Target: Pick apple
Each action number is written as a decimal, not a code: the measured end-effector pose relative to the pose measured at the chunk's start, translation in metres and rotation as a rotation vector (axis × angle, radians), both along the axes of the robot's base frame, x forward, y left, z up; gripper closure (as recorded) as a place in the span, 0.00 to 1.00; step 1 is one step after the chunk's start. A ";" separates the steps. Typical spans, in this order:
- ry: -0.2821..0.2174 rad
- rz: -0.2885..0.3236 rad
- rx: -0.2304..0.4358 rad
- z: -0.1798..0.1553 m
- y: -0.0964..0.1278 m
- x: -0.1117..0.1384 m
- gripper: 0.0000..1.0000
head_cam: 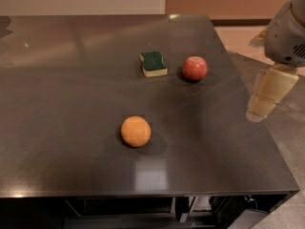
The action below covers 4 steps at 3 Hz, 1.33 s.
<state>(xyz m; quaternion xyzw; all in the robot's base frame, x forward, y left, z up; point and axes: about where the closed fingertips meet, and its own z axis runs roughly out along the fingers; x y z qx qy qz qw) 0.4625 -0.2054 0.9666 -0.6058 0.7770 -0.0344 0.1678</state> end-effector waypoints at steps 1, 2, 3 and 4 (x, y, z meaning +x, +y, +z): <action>0.005 0.009 0.025 -0.014 0.012 0.024 0.00; 0.011 0.010 0.058 -0.025 0.021 0.048 0.00; 0.022 0.000 0.097 -0.037 0.029 0.084 0.00; 0.039 -0.023 0.115 -0.050 0.033 0.117 0.00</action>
Offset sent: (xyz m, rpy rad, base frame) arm 0.0932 0.0335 -0.0430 0.1257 0.0273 0.0050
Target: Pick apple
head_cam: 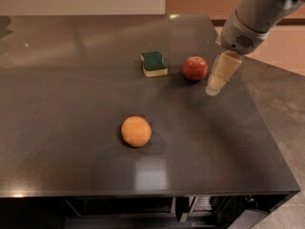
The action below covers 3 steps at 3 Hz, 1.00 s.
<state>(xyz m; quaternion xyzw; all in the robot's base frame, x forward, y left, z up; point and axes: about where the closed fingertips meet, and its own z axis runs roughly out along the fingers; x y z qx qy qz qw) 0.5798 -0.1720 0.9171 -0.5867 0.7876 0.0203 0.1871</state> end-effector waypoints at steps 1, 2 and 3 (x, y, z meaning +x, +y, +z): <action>0.026 -0.017 0.013 -0.016 0.007 0.028 0.00; 0.053 -0.029 0.019 -0.034 0.018 0.047 0.00; 0.069 -0.049 0.019 -0.049 0.025 0.062 0.00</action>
Offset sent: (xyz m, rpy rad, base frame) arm 0.0684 0.0282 -0.0525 0.0239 0.0846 -0.0485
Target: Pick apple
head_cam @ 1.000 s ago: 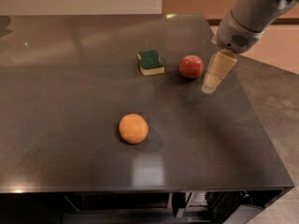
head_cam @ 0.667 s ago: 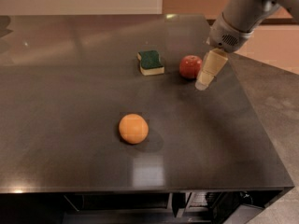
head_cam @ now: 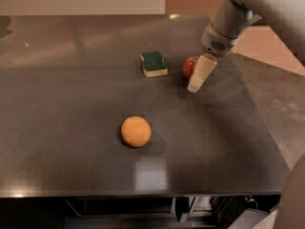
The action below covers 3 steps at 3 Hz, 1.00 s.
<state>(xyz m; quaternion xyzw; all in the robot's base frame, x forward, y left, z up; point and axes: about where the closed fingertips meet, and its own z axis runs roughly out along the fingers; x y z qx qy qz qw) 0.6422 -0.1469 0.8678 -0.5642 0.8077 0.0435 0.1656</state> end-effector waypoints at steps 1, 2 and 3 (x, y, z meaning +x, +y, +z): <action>0.017 -0.015 -0.008 -0.012 0.002 0.011 0.00; 0.030 -0.033 -0.018 -0.018 0.001 0.019 0.19; 0.032 -0.039 -0.016 -0.016 0.001 0.022 0.42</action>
Offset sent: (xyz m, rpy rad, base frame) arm 0.0266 -0.0028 -0.0192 -0.0302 0.0417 -0.0579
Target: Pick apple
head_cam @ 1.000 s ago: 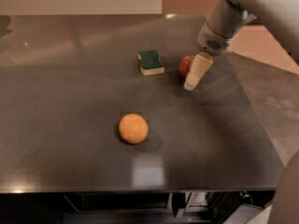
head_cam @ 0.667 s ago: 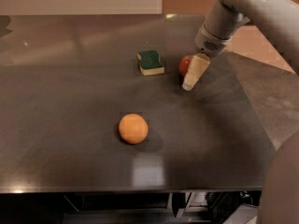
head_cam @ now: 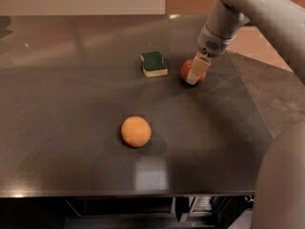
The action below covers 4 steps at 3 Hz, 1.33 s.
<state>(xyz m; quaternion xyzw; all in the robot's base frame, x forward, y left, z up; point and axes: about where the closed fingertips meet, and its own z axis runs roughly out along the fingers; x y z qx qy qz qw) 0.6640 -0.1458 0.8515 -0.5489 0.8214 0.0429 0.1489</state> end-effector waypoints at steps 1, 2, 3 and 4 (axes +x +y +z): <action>0.002 0.014 0.013 0.009 0.002 -0.005 0.65; -0.004 0.064 0.020 0.030 0.006 -0.022 0.88; -0.001 0.141 0.030 0.059 0.016 -0.047 1.00; -0.006 0.216 0.052 0.087 0.027 -0.068 1.00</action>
Offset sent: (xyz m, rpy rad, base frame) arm -0.0491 0.0088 0.0665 0.0252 -0.0146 0.1290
